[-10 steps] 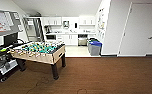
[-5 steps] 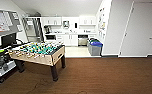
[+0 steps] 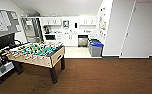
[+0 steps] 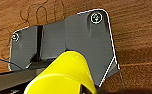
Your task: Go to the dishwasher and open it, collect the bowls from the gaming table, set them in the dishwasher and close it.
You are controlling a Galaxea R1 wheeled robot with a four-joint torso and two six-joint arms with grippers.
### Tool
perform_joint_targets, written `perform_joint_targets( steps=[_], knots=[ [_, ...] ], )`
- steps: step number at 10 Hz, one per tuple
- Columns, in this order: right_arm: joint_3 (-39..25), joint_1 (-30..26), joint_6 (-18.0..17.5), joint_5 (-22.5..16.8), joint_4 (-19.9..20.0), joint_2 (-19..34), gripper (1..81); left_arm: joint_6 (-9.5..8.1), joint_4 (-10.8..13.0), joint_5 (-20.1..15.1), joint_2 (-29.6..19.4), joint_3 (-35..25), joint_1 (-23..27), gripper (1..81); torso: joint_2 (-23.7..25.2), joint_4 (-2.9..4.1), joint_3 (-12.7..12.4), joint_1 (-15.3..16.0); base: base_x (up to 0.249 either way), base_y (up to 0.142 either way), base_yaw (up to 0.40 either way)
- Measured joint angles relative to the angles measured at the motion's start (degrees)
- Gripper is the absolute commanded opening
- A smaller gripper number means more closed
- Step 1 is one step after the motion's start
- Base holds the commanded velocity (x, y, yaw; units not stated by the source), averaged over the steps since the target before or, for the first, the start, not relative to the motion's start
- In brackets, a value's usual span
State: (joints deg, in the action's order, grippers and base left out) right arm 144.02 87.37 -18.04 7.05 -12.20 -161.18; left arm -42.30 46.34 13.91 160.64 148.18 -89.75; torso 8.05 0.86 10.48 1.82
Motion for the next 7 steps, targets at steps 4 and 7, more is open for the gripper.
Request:
perform_joint_targets(
  steps=[4,7],
  knots=[
    [0.0,-0.3,0.0,0.3,0.0,-0.2,1.0,-0.02,0.0,0.0,0.0,0.0,0.3,1.0,0.0,0.0,0.0,0.0,0.154,-0.015,0.0],
    [0.0,-0.4,0.0,0.1,-0.1,-0.6,1.0,-0.02,0.0,0.0,0.3,0.1,0.4,1.0,0.0,0.0,0.0,0.0,0.156,-0.062,0.0]
  ],
)
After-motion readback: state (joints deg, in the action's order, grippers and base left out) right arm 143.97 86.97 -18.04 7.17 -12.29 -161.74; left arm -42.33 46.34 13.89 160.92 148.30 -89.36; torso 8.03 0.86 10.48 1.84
